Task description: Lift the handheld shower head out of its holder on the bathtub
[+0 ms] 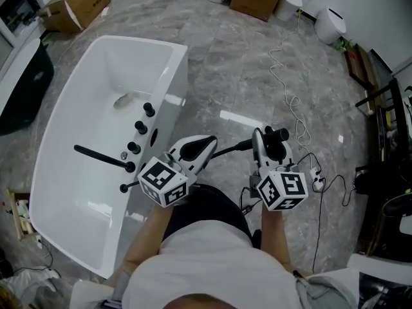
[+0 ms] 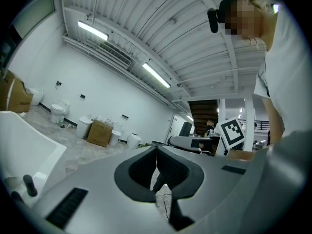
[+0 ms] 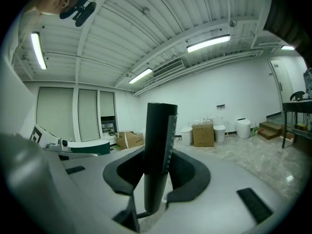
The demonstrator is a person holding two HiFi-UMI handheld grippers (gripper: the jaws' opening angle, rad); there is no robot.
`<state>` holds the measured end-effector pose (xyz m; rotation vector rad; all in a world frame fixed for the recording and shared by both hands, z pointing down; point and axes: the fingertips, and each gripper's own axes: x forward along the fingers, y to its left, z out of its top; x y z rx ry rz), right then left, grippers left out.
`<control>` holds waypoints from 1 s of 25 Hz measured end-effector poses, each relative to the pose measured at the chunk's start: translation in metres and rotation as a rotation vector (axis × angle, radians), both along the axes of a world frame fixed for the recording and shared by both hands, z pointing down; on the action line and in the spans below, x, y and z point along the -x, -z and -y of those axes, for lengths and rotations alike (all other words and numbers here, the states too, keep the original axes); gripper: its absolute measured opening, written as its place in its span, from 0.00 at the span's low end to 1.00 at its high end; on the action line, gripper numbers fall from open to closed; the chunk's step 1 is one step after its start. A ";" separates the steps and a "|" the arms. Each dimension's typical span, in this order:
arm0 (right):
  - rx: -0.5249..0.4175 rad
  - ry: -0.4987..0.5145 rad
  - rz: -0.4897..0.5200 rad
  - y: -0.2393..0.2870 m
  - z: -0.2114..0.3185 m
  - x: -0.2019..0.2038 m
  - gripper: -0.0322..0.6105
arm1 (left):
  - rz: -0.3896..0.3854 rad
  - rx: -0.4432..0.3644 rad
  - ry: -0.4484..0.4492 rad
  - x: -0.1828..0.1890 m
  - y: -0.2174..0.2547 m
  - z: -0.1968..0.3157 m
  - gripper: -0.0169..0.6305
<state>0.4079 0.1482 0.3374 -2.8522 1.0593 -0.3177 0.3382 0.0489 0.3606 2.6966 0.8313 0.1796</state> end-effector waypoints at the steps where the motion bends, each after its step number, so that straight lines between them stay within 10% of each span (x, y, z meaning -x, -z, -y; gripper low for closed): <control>1: 0.005 0.003 0.001 0.000 0.002 0.000 0.26 | 0.001 0.000 0.003 0.000 0.000 0.002 0.04; 25: 0.032 0.042 -0.014 0.004 0.020 0.005 0.26 | -0.020 0.018 0.025 0.000 0.008 0.018 0.04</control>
